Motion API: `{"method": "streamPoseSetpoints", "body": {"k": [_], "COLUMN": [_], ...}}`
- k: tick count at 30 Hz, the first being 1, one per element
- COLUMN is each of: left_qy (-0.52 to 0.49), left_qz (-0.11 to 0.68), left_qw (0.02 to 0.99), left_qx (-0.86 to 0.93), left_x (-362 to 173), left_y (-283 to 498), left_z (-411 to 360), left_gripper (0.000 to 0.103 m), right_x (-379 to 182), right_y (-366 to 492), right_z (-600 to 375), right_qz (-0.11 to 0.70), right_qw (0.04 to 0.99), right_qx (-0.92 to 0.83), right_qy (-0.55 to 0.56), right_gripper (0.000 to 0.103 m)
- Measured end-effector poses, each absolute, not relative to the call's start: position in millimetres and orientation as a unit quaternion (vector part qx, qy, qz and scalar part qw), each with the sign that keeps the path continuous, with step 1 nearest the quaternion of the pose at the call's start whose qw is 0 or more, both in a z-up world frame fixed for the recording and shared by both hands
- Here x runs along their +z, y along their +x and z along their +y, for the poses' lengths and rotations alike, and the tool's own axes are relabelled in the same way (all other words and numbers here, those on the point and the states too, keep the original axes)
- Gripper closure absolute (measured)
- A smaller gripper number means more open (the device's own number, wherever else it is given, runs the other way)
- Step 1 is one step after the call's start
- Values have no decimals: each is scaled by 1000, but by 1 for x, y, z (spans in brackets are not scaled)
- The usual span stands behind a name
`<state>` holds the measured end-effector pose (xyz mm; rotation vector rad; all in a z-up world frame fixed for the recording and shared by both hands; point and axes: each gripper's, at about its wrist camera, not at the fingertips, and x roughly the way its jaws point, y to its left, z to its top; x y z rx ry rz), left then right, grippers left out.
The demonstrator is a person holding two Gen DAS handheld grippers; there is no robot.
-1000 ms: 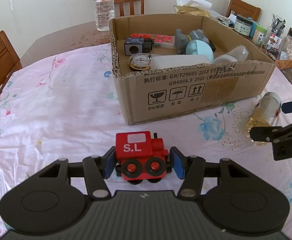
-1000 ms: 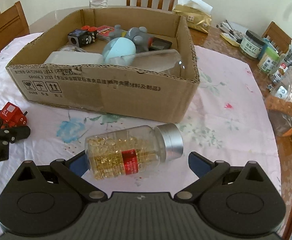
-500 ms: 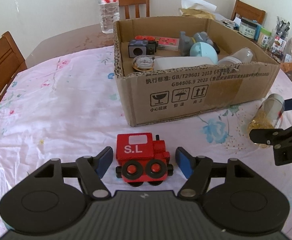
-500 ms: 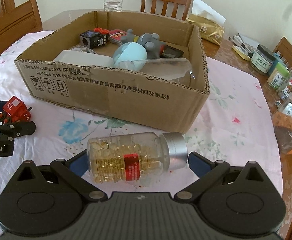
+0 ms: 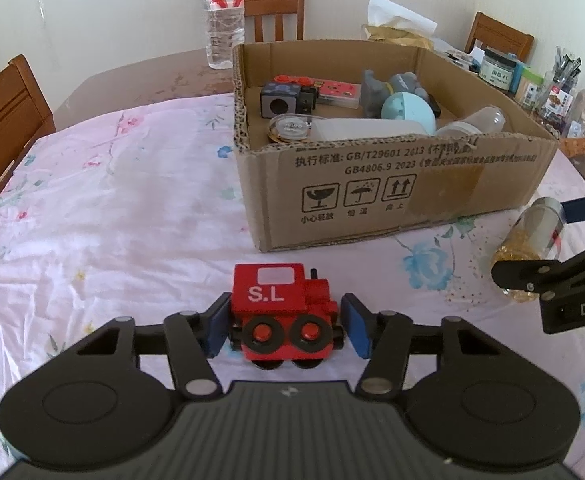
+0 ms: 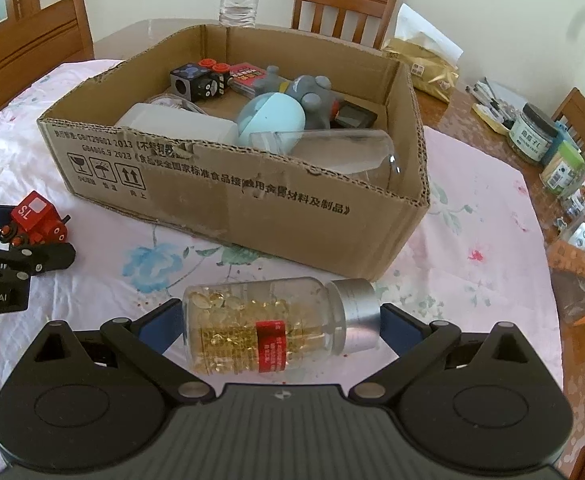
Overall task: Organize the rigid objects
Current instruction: 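Lift the train with the left tool while the right tool lifts the capsule jar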
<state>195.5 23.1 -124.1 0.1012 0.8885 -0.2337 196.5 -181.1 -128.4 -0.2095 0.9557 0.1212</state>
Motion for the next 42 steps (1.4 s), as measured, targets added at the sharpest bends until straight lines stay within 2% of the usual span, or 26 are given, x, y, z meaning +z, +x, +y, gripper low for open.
{"method": "streamPoseSetpoints", "body": {"k": [7,30,42], "left_qy": [51,116,109], "left_qz": [431,442,476], "left_qw": [893,867,854], "left_qx": [-118,-197,-180], "left_x": [-124,-99,-113], "left_y": [196,195,178], "left_z": [25,36,49], "left_gripper": [47,48,47], "right_x": [-127,-105,-100], "right_y": [196,188,181], "right_z": [-180,-185,-184], "right_qz": [462,477,474], "right_qw": [877,864,867], "right_qx": [62,91,89], "right_qy": [-115,-133,-122], "right_gripper": [6,6,6]}}
